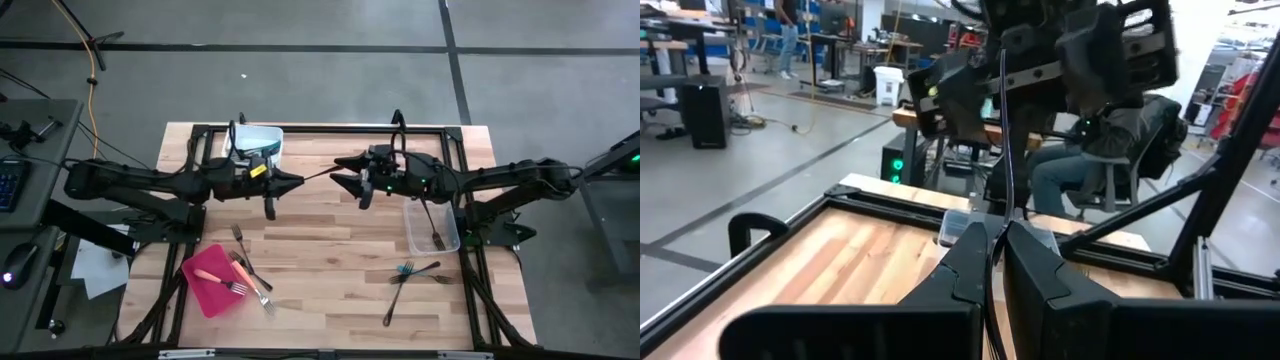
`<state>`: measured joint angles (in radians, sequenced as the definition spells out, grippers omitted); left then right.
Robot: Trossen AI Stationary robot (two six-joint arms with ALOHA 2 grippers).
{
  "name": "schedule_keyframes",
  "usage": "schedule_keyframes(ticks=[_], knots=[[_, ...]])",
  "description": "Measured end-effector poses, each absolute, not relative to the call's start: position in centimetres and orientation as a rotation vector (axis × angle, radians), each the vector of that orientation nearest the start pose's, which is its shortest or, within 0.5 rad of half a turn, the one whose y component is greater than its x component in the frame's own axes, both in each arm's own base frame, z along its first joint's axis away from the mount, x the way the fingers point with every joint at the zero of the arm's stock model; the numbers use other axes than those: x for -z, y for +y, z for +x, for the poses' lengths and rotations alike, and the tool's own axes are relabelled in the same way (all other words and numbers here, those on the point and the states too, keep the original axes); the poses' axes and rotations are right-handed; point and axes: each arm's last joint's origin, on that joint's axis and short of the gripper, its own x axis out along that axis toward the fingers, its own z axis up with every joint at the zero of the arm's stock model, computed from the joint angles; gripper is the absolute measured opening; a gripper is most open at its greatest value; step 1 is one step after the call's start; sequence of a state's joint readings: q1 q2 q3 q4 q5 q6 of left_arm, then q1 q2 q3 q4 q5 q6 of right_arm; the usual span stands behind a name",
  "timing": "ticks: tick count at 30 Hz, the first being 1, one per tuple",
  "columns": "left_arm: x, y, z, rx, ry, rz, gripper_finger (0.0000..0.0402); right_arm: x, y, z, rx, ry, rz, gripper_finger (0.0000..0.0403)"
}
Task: Sort silverware by color (type)
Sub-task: Put the black fork into the transparent bin
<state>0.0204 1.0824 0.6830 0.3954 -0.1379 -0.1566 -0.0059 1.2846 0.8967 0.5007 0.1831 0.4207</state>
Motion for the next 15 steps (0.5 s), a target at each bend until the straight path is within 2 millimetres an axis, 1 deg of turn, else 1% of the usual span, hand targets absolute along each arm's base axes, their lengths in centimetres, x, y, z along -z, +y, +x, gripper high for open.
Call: schedule_keyframes(ticks=[3,5,12,14,15], knots=[[-29.60,0.93,24.17,-0.173,-0.010,-0.171,0.0004,-33.02,-0.70,29.06,0.163,-0.148,0.429,0.0226],[-29.64,0.96,24.16,-0.185,-0.015,-0.171,0.0004,-33.02,-0.70,29.06,0.163,-0.148,0.427,0.0189],[-29.76,0.95,24.16,-0.185,-0.027,-0.172,0.0004,-33.02,-0.71,29.06,0.165,-0.148,0.426,0.0026],[-29.79,0.94,24.15,-0.183,-0.028,-0.174,0.0004,-33.02,-0.70,29.06,0.163,-0.148,0.426,0.0009],[-29.79,0.94,24.14,-0.181,-0.028,-0.174,0.0004,-33.03,-0.70,29.06,0.163,-0.149,0.426,0.0013]])
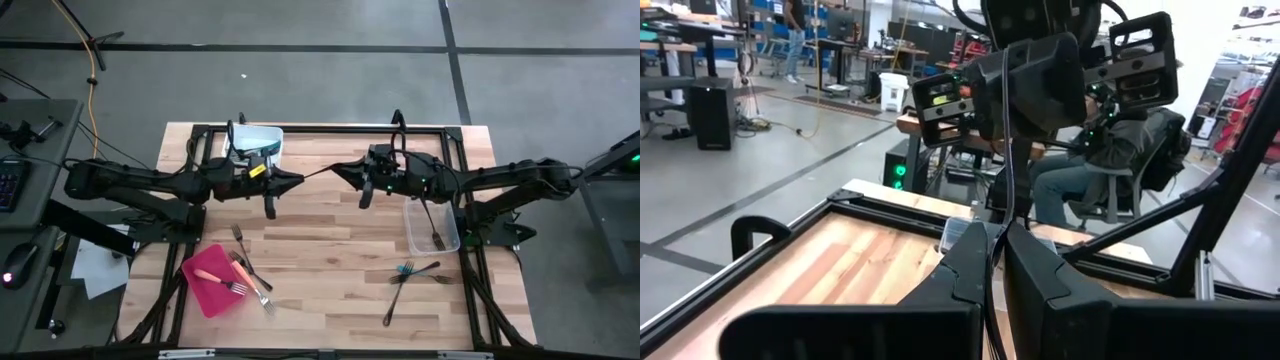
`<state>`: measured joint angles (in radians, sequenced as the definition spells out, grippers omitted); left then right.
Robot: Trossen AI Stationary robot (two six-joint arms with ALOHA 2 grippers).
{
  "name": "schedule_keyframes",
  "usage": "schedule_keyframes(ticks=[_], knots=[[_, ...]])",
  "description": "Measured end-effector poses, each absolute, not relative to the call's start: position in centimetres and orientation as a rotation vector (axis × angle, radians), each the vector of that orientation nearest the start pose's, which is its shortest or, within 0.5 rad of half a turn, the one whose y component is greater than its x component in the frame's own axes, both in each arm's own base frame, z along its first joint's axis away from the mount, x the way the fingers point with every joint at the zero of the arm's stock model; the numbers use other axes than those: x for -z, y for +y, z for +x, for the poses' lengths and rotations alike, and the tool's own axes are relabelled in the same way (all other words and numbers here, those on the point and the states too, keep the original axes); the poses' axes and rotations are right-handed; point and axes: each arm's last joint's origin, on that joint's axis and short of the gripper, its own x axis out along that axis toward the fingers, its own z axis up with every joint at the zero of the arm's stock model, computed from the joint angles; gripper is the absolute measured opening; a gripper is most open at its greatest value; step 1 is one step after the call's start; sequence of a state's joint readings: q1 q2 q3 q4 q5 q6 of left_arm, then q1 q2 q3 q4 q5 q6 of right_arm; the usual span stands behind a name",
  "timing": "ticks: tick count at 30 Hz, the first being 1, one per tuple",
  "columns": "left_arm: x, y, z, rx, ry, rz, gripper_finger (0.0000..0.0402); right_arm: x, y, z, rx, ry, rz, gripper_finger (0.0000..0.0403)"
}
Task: Sort silverware by color (type)
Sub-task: Put the black fork into the transparent bin
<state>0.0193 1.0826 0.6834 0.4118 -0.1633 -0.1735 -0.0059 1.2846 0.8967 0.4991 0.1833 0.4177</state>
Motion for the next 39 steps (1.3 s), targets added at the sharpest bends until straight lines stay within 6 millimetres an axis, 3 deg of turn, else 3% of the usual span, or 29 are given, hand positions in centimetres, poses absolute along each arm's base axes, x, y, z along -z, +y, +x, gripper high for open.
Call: schedule_keyframes(ticks=[6,11,15,20,26,33,39], knots=[[-29.7,1.0,24.2,-0.185,-0.021,-0.173,0.0004,-33.0,-0.7,29.1,0.161,-0.151,0.451,0.0075],[-29.7,0.9,24.2,-0.181,-0.019,-0.179,0.0005,-33.0,-0.7,29.1,0.160,-0.148,0.425,0.0097],[-29.6,0.9,24.2,-0.180,-0.013,-0.178,0.0005,-33.0,-0.7,29.1,0.159,-0.148,0.426,0.0078],[-29.6,0.9,24.2,-0.174,-0.011,-0.186,0.0005,-33.0,-0.7,29.1,0.156,-0.146,0.422,0.0012],[-29.6,0.9,24.2,-0.171,-0.006,-0.184,0.0012,-33.0,-0.6,29.1,0.138,-0.144,0.421,0.0005],[-29.4,1.2,23.9,-0.206,0.024,-0.174,0.0069,-33.0,-0.6,29.0,0.135,-0.137,0.415,0.0000],[-30.3,1.6,22.3,-0.224,0.028,-0.210,0.0137,-33.4,-1.1,27.7,0.161,-0.071,0.386,0.0000]])
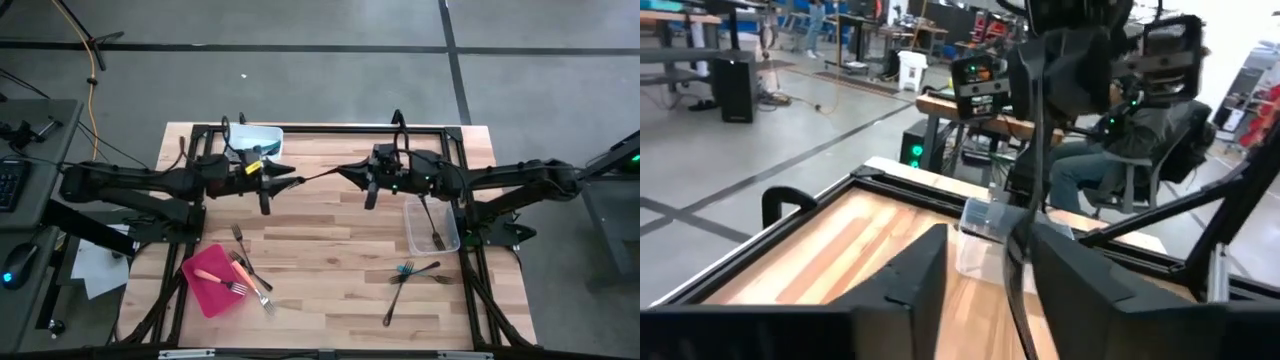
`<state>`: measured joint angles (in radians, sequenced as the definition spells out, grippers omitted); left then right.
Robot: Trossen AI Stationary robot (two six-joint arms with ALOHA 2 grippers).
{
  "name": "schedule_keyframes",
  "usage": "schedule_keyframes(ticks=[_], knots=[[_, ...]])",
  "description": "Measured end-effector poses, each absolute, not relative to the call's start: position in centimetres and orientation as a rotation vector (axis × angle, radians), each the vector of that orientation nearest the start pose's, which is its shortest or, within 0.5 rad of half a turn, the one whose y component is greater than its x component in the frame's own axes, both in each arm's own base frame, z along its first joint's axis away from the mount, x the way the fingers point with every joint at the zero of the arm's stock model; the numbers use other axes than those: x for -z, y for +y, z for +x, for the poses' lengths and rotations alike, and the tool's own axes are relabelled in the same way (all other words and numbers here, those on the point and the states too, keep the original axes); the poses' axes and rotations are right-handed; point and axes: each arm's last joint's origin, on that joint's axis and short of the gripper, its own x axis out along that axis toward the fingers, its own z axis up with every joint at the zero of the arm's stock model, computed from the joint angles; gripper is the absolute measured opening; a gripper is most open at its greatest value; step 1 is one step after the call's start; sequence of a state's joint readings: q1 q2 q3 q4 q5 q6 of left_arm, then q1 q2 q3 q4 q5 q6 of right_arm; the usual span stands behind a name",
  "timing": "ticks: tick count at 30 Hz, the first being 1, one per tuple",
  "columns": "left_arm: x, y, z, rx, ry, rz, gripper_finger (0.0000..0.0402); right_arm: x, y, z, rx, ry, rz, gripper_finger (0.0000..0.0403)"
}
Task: Sort silverware by color (type)
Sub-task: Put the black fork into the transparent bin
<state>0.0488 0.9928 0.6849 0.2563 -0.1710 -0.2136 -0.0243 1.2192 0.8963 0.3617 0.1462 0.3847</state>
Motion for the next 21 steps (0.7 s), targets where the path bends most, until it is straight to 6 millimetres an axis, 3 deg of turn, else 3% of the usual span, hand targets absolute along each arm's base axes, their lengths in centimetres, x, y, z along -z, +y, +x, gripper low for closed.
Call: schedule_keyframes(ticks=[6,13,16,21], knots=[[-31.1,1.4,19.6,-0.198,0.065,-0.220,0.0174,-34.7,-1.9,24.4,0.216,-0.012,0.350,0.0000],[-32.3,1.3,16.0,-0.207,0.046,-0.223,0.0173,-35.1,-1.7,19.7,0.361,0.200,0.327,0.0000],[-32.7,1.3,15.3,-0.213,0.019,-0.222,0.0172,-35.6,-1.3,18.8,0.413,0.308,0.313,0.0000],[-32.8,1.3,15.1,-0.224,0.009,-0.205,0.0172,-36.7,-1.0,18.9,0.388,0.329,0.261,0.0000]])
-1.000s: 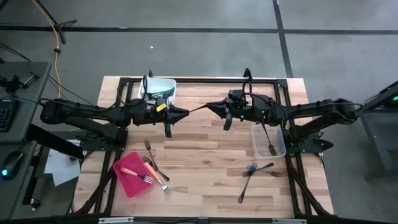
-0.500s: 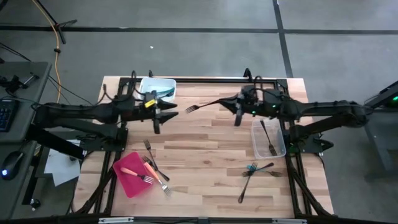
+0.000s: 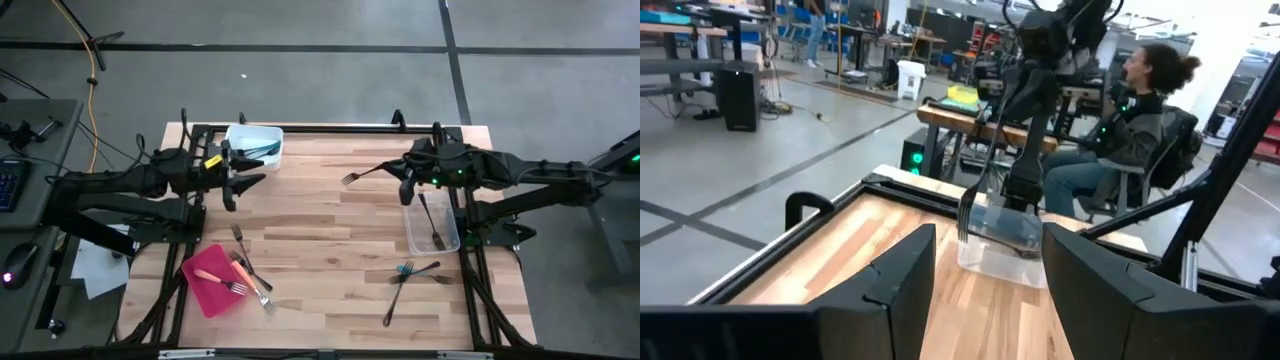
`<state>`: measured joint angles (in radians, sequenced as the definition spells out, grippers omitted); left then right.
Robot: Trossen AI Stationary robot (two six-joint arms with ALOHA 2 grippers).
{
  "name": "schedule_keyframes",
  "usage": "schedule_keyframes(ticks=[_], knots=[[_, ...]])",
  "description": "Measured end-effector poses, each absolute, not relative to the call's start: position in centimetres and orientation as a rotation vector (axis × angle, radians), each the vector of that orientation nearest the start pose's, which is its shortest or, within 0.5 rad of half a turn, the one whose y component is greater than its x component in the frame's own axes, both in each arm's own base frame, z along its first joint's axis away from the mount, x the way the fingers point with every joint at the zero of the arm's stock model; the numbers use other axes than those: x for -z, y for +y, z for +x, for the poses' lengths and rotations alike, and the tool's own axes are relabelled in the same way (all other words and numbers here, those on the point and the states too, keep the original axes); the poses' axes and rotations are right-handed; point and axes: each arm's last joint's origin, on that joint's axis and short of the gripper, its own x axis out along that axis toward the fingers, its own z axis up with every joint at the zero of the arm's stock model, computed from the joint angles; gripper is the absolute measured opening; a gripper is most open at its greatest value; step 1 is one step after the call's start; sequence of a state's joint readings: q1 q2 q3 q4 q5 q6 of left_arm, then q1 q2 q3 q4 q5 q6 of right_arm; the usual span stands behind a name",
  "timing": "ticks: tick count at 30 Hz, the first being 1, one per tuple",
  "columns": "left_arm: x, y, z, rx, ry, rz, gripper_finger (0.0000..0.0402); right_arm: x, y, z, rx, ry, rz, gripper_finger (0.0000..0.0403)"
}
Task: Sort silverware by color (type)
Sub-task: Put the black fork into the transparent bin
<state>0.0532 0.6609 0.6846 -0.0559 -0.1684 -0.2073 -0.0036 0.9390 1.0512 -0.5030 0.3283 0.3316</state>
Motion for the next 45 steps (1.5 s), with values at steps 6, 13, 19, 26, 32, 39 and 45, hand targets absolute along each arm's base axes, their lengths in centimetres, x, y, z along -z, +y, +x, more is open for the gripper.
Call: schedule_keyframes(ticks=[6,13,19,26,32,39,45], knots=[[-32.6,1.3,15.3,-0.225,0.025,-0.204,0.0172,-37.1,-1.0,19.1,0.366,0.327,0.250,0.0000],[-32.7,1.1,15.4,-0.172,0.017,-0.206,0.0169,-37.0,-0.9,19.3,0.345,0.332,0.272,0.0000],[-33.1,0.7,15.5,-0.119,-0.014,-0.113,0.0095,-36.8,-0.9,19.6,0.342,0.340,0.274,0.0000],[-33.2,0.5,16.3,-0.124,-0.031,-0.052,0.0009,-36.7,-0.8,19.7,0.329,0.346,0.300,0.0000],[-32.8,0.5,17.6,-0.124,-0.020,-0.044,0.0001,-36.8,-0.8,19.6,0.327,0.358,0.335,0.0000],[-32.2,0.5,18.7,-0.120,0.002,-0.040,0.0000,-39.8,-0.8,16.7,0.429,0.686,0.401,0.0000],[-31.6,0.6,19.5,-0.130,0.037,-0.045,0.0000,-39.9,-0.9,14.9,0.588,1.076,0.518,0.0000]])
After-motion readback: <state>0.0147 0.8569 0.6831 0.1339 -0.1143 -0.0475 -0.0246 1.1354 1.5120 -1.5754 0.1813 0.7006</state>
